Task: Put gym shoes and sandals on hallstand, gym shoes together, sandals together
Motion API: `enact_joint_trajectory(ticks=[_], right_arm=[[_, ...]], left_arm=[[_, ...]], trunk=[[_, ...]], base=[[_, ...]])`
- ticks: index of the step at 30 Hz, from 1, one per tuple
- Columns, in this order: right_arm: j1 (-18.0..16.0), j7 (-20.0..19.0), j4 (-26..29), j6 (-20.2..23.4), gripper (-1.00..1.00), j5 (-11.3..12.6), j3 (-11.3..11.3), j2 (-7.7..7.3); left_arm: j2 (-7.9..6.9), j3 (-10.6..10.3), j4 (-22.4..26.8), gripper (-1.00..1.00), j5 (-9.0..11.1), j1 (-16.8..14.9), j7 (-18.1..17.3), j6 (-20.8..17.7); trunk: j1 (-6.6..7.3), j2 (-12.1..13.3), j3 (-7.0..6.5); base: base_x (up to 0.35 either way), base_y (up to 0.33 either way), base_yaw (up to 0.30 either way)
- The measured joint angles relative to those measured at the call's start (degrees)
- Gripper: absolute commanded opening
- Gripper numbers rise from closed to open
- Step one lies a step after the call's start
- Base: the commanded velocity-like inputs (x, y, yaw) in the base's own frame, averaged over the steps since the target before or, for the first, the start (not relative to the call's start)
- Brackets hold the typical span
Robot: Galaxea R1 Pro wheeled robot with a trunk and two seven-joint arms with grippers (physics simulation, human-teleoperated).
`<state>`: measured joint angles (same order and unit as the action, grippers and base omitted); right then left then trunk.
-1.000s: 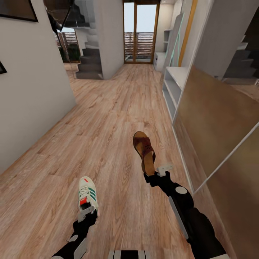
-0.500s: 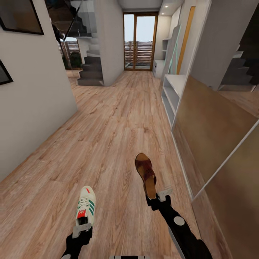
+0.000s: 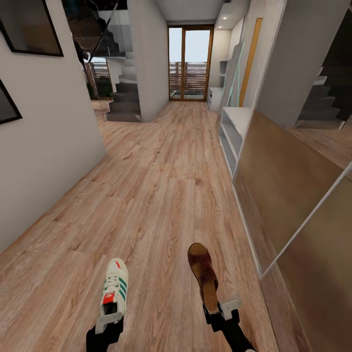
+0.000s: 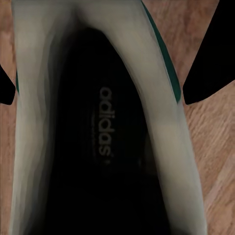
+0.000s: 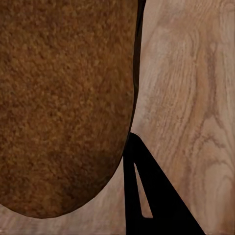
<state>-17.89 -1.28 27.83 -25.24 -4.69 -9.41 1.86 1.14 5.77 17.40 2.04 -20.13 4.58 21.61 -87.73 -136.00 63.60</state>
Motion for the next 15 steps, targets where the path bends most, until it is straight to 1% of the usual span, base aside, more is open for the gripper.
enact_joint_trajectory(ticks=[1, 3, 7, 10, 15], right_arm=[[-0.01, 0.0, -0.92, -0.87, -1.0, 0.01, 0.01, 0.0], [0.0, 0.25, -4.58, -3.58, -1.0, 0.12, 0.16, -0.05], [-0.01, 0.84, -7.67, -4.44, -1.0, 0.25, 0.23, -0.1], [-0.01, 0.98, -8.44, -4.64, -1.0, 0.33, 0.23, -0.24], [-0.01, 1.0, -8.9, -5.19, -1.0, 0.29, 0.15, -0.71]], left_arm=[[0.01, 0.02, 0.49, -1.0, 0.01, 0.34, -0.01, 0.0], [0.01, 0.17, 4.33, -1.0, 0.06, 2.66, -0.01, -0.03], [0.22, 0.08, 8.95, -1.0, 0.03, 5.3, 0.02, -0.13], [0.35, 0.04, 10.24, -1.0, 0.0, 5.95, 0.07, -0.21], [0.26, 0.04, 10.31, -1.0, -0.04, 6.22, 0.22, -0.26]], trunk=[[0.0, 0.0, -0.09], [0.01, 0.0, -0.26], [0.02, 0.0, -0.4], [0.02, 0.0, -0.42], [0.02, 0.0, -0.44]], base=[[0.007, 0.0, 0.0], [0.091, 0.026, 0.0], [0.184, 0.135, 0.0], [0.227, 0.215, 0.0], [0.235, 0.254, 0.0]])
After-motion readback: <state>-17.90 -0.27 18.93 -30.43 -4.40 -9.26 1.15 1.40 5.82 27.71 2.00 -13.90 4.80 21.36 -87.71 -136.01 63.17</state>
